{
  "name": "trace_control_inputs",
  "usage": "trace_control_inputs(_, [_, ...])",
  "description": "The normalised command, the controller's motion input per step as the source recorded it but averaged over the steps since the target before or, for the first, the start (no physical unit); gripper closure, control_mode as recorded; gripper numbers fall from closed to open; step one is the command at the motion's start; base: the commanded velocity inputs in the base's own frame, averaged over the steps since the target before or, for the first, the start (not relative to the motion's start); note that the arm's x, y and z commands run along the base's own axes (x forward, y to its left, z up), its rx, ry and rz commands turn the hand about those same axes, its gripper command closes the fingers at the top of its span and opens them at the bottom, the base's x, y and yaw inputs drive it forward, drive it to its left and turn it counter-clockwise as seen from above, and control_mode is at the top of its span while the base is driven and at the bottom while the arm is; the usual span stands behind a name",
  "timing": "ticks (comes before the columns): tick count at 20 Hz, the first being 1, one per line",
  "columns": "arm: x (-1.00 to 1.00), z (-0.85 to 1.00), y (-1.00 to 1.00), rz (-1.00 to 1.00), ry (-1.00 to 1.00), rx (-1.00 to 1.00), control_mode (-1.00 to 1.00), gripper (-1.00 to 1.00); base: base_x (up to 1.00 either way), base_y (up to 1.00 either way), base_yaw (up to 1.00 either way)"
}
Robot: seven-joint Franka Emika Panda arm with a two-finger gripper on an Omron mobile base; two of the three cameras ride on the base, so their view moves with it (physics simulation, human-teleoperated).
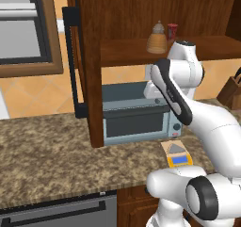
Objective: Pick the honey bottle and place it on the digital scale for weighing, and close the cabinet.
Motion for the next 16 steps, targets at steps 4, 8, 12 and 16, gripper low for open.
trace_control_inputs(4, [-0.29, 0.02, 0.0, 0.0, -0.06, 0.0, -1.0, -1.0, 0.0, 0.0, 0.0])
trace_control_inputs(8, [-0.62, 0.42, 0.0, 0.0, -0.44, 0.0, -1.0, -1.0, 0.0, 0.0, 0.0])
trace_control_inputs(12, [-0.43, 0.71, 0.0, 0.0, -0.46, 0.0, -1.0, -1.0, 0.0, 0.0, 0.0])
trace_control_inputs(16, [-0.27, 0.81, 0.0, 0.0, -0.38, 0.0, -1.0, -1.0, 0.0, 0.0, 0.0])
